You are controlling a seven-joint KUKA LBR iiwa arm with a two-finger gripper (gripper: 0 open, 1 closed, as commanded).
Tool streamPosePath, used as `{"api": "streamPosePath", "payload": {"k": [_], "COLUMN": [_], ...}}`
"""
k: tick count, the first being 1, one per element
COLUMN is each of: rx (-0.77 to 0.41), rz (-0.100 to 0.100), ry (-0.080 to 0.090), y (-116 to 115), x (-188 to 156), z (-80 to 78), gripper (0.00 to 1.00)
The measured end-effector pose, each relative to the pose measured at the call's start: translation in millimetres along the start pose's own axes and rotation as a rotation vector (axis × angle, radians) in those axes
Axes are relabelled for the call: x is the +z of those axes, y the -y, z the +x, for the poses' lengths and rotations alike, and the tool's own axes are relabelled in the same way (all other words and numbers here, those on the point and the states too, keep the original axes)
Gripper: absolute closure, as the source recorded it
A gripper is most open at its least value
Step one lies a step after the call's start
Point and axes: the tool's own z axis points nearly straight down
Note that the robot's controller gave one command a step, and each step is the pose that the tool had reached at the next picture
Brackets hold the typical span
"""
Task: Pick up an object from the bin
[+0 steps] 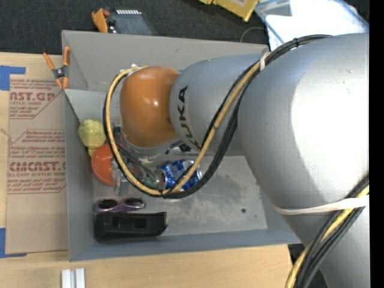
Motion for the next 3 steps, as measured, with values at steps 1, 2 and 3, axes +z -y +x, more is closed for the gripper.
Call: {"api": "streamPosePath", "payload": {"k": [1, 2, 3], "rx": [-0.047, -0.084, -0.078], "rz": [-0.003, -0.001, 0.001], "ry": [0.005, 0.003, -0.014], "y": [8, 18, 10], "x": [-8, -33, 1], "z": [-19.9, 14.3, -12.7], "gripper": [1.0, 1.0, 1.0]}}
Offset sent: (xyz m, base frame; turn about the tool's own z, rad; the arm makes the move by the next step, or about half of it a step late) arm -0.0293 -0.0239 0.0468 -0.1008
